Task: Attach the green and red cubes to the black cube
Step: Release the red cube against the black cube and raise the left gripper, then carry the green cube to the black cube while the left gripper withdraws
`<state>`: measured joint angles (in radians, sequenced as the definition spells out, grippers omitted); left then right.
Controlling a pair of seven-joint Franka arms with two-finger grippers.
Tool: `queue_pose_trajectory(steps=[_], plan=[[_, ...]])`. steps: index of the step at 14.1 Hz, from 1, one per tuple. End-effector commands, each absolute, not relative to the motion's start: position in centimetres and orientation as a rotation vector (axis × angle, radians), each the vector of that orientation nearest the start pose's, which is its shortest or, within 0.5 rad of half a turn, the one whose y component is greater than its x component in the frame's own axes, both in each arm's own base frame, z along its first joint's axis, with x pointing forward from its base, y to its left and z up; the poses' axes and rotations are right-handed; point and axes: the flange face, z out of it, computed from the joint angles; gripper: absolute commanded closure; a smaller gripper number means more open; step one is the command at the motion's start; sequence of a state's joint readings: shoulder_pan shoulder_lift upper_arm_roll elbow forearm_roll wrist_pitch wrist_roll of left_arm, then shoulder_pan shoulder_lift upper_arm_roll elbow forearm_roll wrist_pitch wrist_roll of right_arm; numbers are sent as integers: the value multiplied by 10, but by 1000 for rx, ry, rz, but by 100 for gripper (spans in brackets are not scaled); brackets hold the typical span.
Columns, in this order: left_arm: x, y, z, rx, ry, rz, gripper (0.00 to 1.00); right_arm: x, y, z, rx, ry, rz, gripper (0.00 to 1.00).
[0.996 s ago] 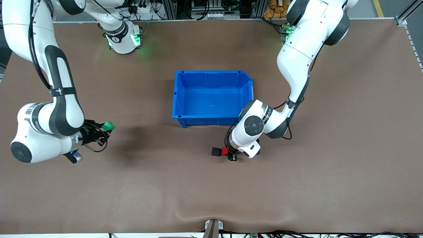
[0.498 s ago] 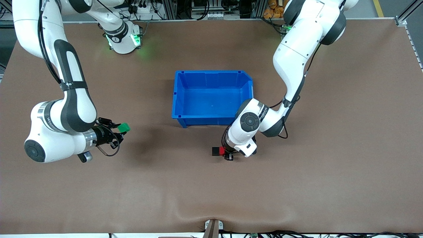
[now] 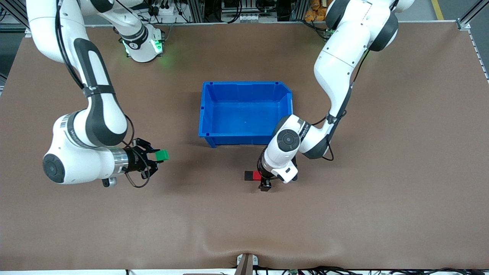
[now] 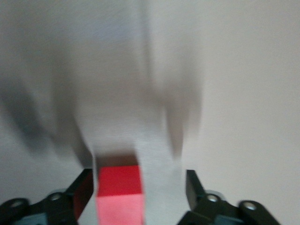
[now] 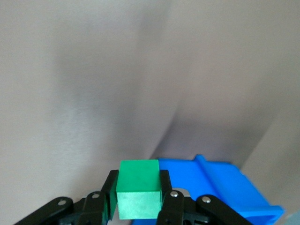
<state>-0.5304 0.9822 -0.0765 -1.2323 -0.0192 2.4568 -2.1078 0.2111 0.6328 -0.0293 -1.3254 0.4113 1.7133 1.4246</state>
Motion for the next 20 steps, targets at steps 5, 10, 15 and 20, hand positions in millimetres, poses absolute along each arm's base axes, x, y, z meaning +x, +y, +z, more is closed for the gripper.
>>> queue_pose_trajectory(steps=[5,10,15,20], plan=[[670,-377,326,-2450,-2298,-14,0,693,212,352,-2113,2031,552,100],[676,-320,384,-2571,-2014,-45,0,698,253,336,-1959,2082,484,100],[717,-241,368,-2804,-1713,-148,0,704,305,307,-1829,2148,423,100],[733,-149,393,-2936,-1457,-210,0,702,342,281,-1770,2193,418,100]])
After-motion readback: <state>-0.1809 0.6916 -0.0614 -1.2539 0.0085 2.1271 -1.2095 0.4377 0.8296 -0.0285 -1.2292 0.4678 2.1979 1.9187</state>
